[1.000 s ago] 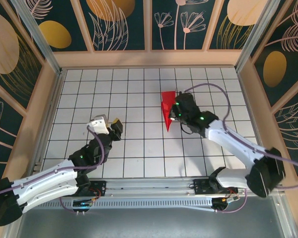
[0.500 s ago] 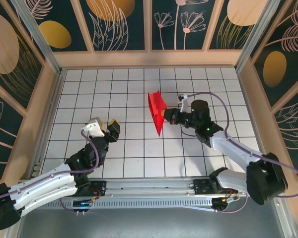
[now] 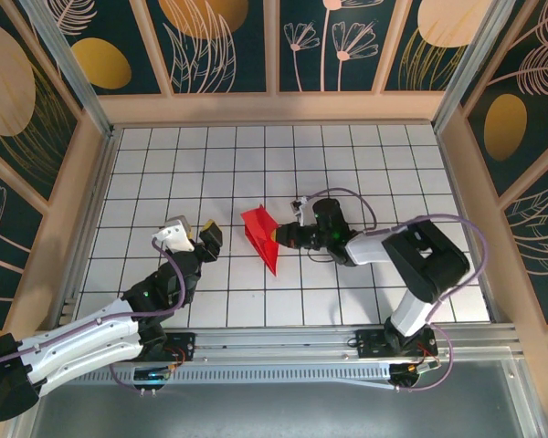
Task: Fold a paper plane with a square sheet of paper (fold left side to right side)
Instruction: Turn over the paper plane at the center of the table.
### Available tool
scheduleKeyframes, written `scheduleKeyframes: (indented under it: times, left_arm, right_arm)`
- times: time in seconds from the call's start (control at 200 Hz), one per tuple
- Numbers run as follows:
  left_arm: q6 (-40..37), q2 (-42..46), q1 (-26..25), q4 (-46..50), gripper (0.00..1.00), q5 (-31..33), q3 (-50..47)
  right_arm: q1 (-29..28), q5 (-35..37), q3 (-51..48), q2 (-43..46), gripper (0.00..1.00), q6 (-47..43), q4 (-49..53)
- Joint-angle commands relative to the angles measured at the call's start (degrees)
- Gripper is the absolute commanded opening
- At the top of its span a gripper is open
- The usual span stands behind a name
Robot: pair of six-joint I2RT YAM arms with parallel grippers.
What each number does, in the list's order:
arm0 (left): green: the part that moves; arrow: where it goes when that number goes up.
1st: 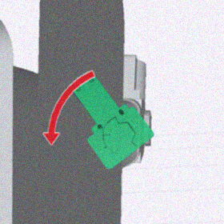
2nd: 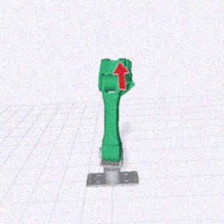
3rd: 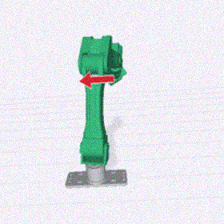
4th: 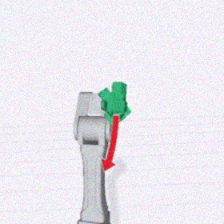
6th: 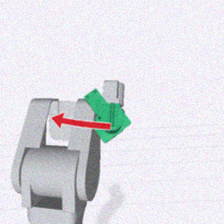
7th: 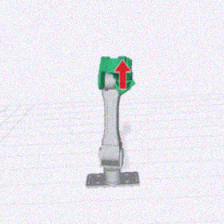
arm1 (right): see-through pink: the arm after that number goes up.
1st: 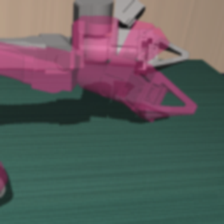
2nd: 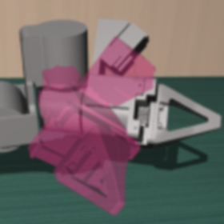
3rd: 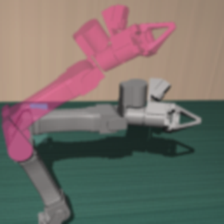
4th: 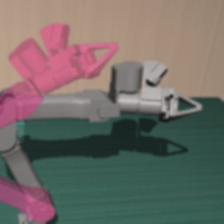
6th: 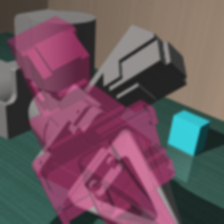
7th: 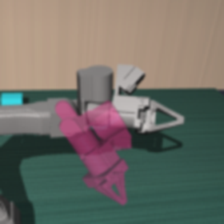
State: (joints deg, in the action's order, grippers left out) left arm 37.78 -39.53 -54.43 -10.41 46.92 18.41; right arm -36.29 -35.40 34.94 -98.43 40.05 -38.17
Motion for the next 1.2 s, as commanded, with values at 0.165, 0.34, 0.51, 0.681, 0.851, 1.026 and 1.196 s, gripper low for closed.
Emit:
scheduleKeyframes:
  times: [0.165, 0.34, 0.51, 0.681, 0.851, 1.026, 1.196]
  left_arm:
    - [-0.1, -0.1, 0.2, 0.2, 0.66, 0.0, 1.5]
    - [-0.1, -1.4, 0.2, -0.6, 0.66, -0.5, 1.5]
    - [0.0, -3.0, 0.2, -1.3, 0.66, -1.5, 2.0]
    - [-0.2, -3.8, 0.2, -1.2, 0.66, -1.7, 2.3]
    - [-0.2, -3.7, 0.2, -1.1, 0.67, -1.7, 2.3]
    - [0.3, -3.2, 0.2, -0.7, 0.67, -1.1, 1.9]
    - [0.1, -3.1, 0.2, -0.9, 0.73, -0.8, 1.5]
  right_arm:
    - [-0.6, 7.4, 2.0, -5.1, 0.0, -0.2, -0.6]
    - [-0.5, 13.4, 2.8, -2.8, 0.03, -3.8, 7.6]
    - [-0.6, 15.9, 4.1, -1.7, 0.11, -5.1, 12.5]
    - [-1.0, 15.3, 3.8, -0.7, 0.18, -5.3, 12.2]
    - [-1.1, 17.3, 3.9, 0.8, 0.25, -5.5, 14.6]
    - [-1.2, 21.2, 4.0, 5.6, 0.4, -6.0, 19.0]
    - [-2.2, 25.6, 7.6, 10.8, 0.5, -8.3, 30.6]
